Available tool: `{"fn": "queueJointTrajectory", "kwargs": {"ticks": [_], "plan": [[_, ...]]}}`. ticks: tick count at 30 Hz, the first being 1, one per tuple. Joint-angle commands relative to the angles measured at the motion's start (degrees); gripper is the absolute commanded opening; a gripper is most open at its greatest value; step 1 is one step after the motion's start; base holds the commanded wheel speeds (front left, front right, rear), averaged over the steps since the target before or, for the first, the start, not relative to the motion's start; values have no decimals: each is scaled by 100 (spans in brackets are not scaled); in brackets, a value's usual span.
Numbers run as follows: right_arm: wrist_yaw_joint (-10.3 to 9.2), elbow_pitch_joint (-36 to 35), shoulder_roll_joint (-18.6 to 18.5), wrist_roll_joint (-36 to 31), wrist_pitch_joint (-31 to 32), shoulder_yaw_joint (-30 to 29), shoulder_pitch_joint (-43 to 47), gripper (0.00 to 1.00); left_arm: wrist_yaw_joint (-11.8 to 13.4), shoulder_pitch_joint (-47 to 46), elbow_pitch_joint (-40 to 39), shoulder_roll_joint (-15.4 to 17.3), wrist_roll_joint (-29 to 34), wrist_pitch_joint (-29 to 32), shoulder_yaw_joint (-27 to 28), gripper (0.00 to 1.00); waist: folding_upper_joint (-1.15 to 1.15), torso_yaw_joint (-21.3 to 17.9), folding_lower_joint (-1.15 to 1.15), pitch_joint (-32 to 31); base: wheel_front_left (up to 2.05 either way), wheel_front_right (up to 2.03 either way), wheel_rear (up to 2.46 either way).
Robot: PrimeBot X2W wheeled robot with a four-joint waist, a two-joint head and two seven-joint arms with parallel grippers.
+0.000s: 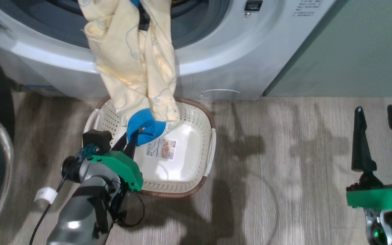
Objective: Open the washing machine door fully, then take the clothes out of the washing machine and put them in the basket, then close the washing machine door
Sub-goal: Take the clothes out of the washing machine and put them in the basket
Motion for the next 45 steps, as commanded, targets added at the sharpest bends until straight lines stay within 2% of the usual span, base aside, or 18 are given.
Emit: {"fn": "queueJointTrajectory", "kwargs": {"ticks": [1, 10, 17, 18, 19, 20, 21, 34, 40, 45], "plan": [[25, -217, -47, 49, -54, 102, -135, 100, -57, -254, 306, 46, 19, -34, 117, 0, 0, -82, -1, 124, 0, 0, 0], [25, -236, -47, 183, -54, 127, -339, 100, -358, -1185, 2070, -74, -20, 19, -74, 0, 0, -309, -1, 536, 0, 0, 0], [25, -237, -47, 272, -54, 196, -467, 100, -449, -1529, 2679, -105, -82, 5, -95, 0, 0, -442, -1, 738, 0, 0, 0], [25, -234, -47, 285, -54, 192, -479, 100, -466, -1558, 2746, -111, -109, 1, -82, 13, 0, -456, -1, 758, 0, 0, 0], [25, -232, -47, 296, -54, 184, -490, 100, -490, -1584, 2792, -118, -138, -3, -69, 50, 0, -464, -1, 773, 0, 0, 0], [25, -231, -47, 304, -54, 177, -497, 100, -499, -1609, 2830, -122, -138, -8, -79, 93, 0, -469, -1, 787, 0, 0, 0], [25, -228, -47, 308, -54, 170, -503, 100, -499, -1627, 2863, -125, -132, -12, -92, 100, 0, -472, -1, 800, 0, 0, 0], [25, -198, -47, 305, -54, 154, -556, 100, -544, -1565, 2827, -188, -176, -33, -118, 100, 0, -403, -1, 763, 0, 0, 0], [25, -185, -47, 232, -54, 110, -465, 100, -489, -1272, 2214, -190, -125, -34, -25, 100, 0, -283, -1, 563, 0, 0, 0], [25, -169, -47, 134, -54, 73, -351, 100, -420, -867, 1313, -181, -31, -34, 167, 100, 0, -139, -1, 318, 0, 0, 0]]}}
